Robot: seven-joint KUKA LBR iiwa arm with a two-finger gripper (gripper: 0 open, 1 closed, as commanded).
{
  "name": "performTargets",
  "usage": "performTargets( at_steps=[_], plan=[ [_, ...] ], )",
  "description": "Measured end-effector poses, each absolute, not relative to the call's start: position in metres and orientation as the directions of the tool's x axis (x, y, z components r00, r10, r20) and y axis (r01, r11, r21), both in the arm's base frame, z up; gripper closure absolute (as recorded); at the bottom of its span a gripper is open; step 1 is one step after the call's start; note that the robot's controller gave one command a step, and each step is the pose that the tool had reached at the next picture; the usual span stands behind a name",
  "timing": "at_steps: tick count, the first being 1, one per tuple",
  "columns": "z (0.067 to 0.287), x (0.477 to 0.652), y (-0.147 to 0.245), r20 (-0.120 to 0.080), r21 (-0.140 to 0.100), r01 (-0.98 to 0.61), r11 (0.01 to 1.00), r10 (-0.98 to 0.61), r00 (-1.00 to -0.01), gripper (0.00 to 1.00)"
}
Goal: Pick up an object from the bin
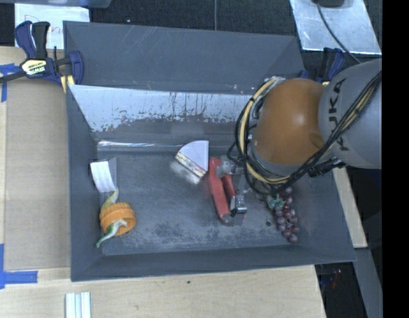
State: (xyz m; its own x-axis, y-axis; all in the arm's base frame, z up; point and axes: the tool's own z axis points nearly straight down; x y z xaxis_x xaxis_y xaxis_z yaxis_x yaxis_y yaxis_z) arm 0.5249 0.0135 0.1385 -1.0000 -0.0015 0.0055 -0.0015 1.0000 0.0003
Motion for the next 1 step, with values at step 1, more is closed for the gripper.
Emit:
performTargets(
  at_steps=[1],
  plan=[
    [0.1426, 0.5269, 0.0134, -0.003, 0.000, -0.001, 1.000, -0.001, -1.000, 0.00]
  ],
)
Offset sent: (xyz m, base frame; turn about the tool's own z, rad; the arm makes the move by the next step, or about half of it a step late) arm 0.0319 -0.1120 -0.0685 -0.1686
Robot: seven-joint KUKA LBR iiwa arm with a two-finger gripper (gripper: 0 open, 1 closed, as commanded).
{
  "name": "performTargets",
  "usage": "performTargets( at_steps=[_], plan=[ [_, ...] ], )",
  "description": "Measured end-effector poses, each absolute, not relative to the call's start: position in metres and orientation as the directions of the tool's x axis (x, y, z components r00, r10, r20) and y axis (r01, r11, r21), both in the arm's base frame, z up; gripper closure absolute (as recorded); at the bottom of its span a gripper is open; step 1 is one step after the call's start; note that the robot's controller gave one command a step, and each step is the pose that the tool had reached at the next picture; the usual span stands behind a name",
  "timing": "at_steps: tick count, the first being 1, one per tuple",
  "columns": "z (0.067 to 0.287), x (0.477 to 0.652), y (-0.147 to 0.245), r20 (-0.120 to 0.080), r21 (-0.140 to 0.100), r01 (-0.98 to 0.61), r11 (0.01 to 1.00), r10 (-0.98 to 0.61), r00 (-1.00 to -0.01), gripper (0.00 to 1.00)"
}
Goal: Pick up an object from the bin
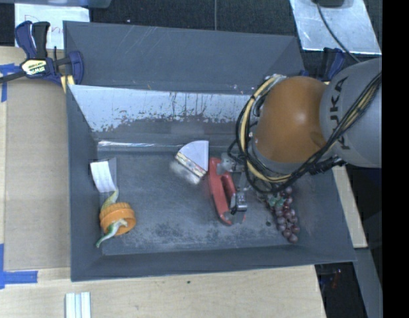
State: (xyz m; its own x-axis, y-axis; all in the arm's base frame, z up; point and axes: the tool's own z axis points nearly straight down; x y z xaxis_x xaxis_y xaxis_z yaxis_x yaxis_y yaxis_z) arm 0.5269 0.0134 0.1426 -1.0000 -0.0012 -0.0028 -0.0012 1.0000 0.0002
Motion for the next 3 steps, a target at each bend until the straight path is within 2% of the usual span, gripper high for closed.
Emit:
performTargets(
  at_steps=[1, 2, 3],
  plan=[
    [0.100, 0.547, -0.053, -0.006, -0.001, -0.106, 0.994, -0.106, -0.994, 0.00],
    [0.101, 0.568, -0.099, -0.010, 0.000, -0.014, 1.000, -0.014, -1.000, 0.00],
    [0.105, 0.560, -0.114, -0.008, -0.003, -0.409, 0.913, -0.409, -0.912, 0.00]
  ],
)
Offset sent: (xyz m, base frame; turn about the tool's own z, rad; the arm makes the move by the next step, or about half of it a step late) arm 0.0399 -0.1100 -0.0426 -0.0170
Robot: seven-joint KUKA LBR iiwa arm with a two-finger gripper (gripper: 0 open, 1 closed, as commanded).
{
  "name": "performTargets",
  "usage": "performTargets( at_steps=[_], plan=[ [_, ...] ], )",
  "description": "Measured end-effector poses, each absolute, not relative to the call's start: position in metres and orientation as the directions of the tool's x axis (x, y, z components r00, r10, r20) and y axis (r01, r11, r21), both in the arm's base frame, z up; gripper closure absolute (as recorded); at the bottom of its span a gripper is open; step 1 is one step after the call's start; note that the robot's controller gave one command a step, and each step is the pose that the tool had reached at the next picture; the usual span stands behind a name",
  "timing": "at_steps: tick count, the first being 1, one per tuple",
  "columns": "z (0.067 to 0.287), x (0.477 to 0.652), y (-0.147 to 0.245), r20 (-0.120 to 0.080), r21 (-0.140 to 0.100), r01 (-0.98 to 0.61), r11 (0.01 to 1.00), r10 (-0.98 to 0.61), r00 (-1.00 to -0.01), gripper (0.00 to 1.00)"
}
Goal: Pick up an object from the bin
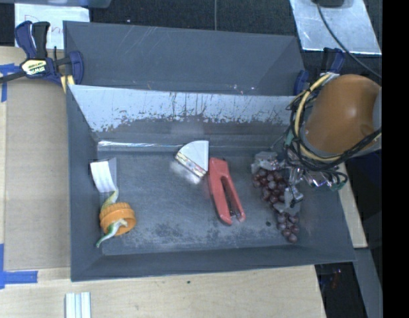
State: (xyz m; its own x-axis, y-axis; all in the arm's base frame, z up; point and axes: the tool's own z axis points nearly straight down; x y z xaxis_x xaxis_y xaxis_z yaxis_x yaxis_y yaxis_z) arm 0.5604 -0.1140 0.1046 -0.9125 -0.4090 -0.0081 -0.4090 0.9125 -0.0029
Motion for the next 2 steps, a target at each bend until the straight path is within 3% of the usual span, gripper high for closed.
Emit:
performTargets(
  at_steps=[1, 2],
  plan=[
    [0.072, 0.589, -0.137, -0.015, 0.000, -0.676, 0.737, -0.676, -0.737, 0.00],
    [0.072, 0.518, -0.084, -0.009, -0.012, -0.887, 0.461, -0.887, -0.461, 1.00]
  ],
)
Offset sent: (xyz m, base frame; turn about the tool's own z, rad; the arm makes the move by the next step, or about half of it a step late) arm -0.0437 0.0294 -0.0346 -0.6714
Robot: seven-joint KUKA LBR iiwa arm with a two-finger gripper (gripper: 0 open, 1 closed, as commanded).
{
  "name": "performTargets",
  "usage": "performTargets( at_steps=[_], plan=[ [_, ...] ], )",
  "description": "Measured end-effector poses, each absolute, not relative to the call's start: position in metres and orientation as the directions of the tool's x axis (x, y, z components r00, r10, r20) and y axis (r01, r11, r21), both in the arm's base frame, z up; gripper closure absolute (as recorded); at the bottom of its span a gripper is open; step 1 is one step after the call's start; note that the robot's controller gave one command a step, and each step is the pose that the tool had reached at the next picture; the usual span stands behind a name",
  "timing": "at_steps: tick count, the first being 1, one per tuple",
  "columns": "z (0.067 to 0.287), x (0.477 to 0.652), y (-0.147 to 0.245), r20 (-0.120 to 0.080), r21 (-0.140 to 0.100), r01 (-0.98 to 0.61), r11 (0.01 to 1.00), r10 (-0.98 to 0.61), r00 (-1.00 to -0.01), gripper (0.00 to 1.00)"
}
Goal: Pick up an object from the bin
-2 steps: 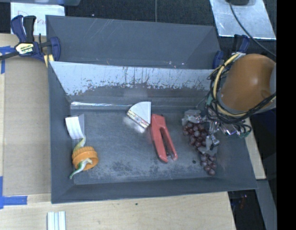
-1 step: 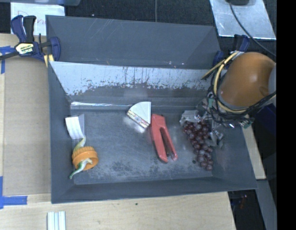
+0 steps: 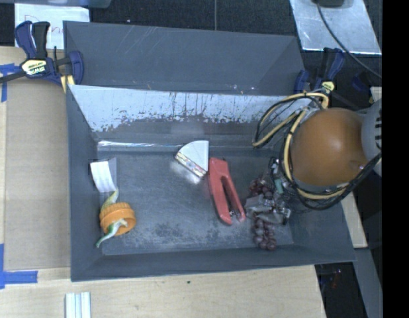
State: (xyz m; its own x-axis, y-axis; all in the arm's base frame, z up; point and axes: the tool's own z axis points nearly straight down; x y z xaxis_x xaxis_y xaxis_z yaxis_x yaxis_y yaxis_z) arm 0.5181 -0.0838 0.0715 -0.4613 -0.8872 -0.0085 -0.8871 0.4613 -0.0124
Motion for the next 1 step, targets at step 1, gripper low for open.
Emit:
performTargets(
  at_steps=[1],
  plan=[
    [0.0715, 0.5181, -0.0838, -0.009, -0.012, -0.887, 0.462, -0.887, -0.462, 1.00]
  ],
)
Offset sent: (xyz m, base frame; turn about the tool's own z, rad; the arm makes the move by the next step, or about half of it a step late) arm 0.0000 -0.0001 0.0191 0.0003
